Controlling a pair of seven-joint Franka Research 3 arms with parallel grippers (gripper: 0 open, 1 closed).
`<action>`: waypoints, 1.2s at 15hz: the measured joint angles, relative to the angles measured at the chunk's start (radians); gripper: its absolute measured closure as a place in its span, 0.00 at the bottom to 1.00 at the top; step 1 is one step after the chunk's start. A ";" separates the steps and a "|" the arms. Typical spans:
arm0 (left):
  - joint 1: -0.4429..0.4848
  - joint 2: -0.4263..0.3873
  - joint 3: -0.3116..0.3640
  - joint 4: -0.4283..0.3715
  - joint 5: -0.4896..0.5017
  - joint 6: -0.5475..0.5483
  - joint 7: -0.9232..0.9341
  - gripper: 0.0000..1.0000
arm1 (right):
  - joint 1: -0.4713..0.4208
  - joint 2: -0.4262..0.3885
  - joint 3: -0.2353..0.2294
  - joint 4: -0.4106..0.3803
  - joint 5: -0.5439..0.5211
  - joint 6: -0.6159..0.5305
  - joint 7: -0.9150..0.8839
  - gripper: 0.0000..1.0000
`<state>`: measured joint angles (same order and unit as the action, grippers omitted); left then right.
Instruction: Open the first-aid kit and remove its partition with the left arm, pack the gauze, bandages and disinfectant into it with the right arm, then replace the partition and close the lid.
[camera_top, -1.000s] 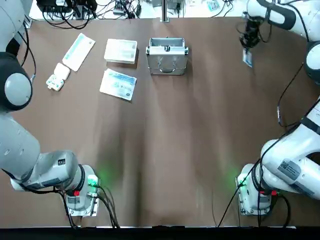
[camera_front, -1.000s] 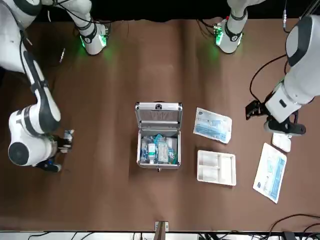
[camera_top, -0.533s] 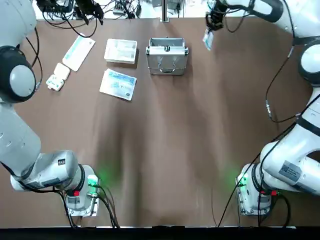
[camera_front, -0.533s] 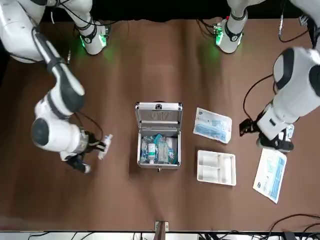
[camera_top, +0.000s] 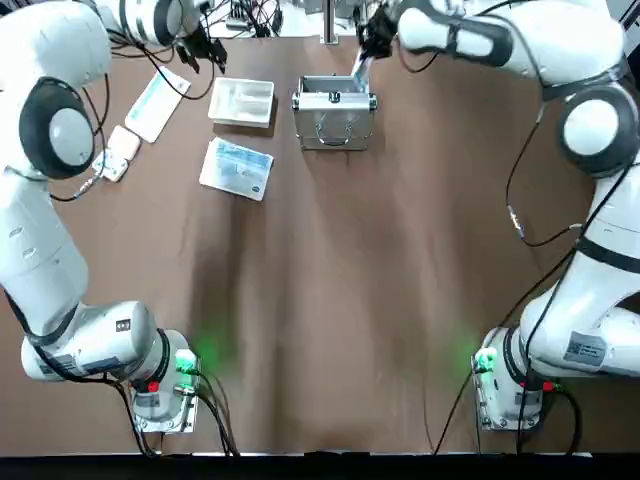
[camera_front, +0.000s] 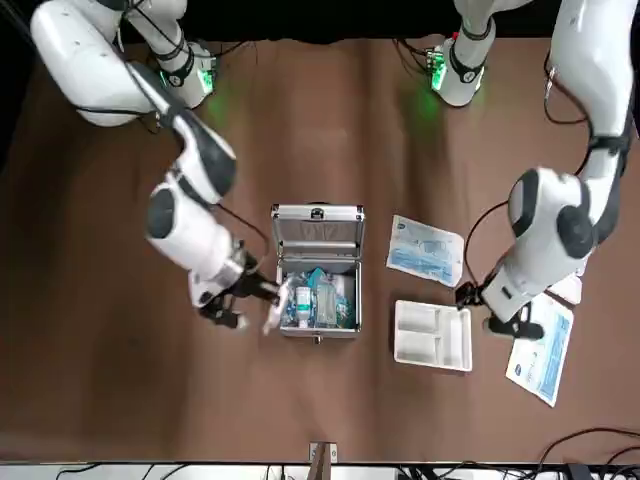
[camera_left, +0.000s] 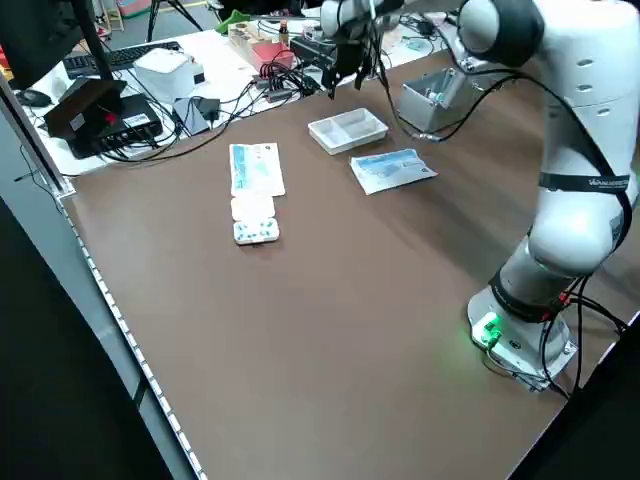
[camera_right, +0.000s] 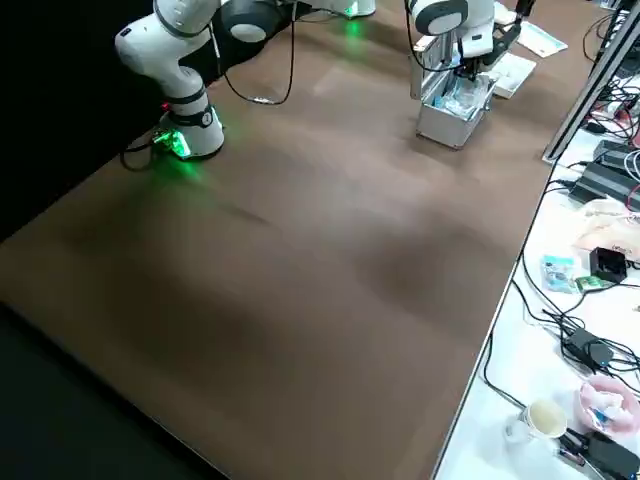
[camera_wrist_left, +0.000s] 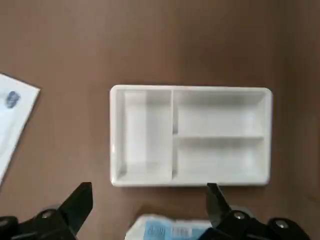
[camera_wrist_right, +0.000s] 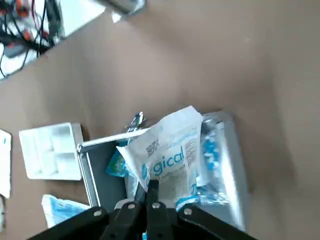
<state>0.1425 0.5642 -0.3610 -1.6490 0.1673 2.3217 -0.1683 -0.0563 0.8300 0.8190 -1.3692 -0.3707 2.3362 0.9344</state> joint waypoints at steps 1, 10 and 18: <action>0.000 0.035 0.000 0.000 0.009 0.036 -0.016 0.00 | 0.059 0.006 -0.045 0.002 0.000 0.044 0.001 0.98; -0.025 0.146 0.008 0.024 0.030 0.156 -0.094 0.07 | 0.224 0.095 -0.151 0.077 0.002 0.102 -0.005 0.98; -0.070 0.178 0.029 0.026 0.156 0.155 -0.120 0.12 | 0.242 0.101 -0.151 0.079 0.041 0.086 -0.006 0.86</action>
<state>0.0725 0.7426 -0.3318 -1.6235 0.3233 2.4772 -0.2878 0.1860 0.9308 0.6677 -1.2905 -0.3297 2.4221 0.9285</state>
